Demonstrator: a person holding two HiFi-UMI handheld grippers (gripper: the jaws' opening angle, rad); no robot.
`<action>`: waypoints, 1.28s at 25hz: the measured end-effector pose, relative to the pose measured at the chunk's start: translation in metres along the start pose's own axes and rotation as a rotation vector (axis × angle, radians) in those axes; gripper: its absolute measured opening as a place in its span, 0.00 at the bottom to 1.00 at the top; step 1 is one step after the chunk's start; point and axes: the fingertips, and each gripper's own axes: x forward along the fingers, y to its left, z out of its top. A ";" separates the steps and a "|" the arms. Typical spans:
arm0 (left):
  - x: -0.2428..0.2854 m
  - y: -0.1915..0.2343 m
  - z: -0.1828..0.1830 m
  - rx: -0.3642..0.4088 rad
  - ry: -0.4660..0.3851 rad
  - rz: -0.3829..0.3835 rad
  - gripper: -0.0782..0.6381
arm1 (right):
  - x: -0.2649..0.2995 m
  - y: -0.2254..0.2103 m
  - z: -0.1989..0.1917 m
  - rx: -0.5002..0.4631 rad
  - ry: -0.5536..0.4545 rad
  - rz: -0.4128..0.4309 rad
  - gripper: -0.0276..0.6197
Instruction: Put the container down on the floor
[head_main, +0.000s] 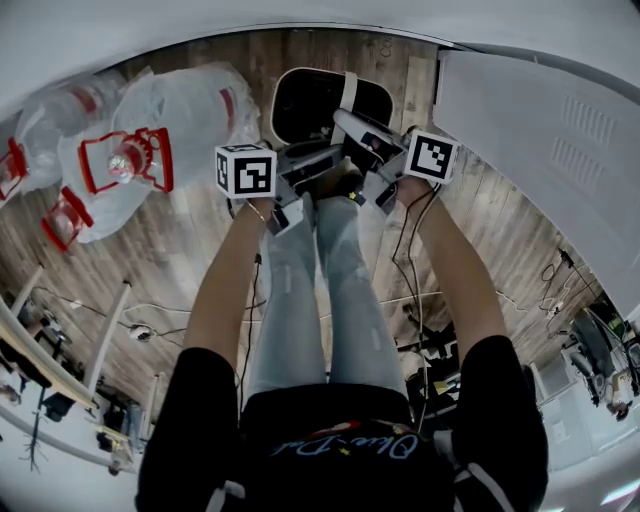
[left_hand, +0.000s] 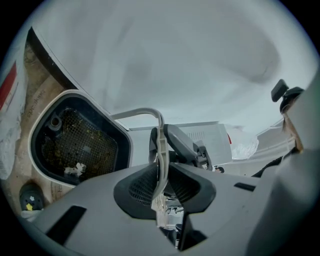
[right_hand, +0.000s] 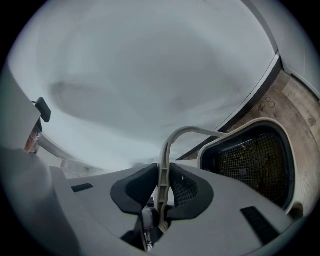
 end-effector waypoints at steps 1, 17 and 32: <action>0.001 0.006 -0.001 -0.002 0.000 0.009 0.21 | 0.002 -0.005 -0.001 -0.001 0.009 -0.005 0.15; 0.014 0.067 -0.008 -0.050 -0.021 0.095 0.21 | 0.015 -0.061 -0.011 0.022 0.081 -0.069 0.15; 0.032 0.098 -0.019 -0.078 0.010 0.156 0.22 | 0.012 -0.105 -0.024 0.013 0.140 -0.165 0.15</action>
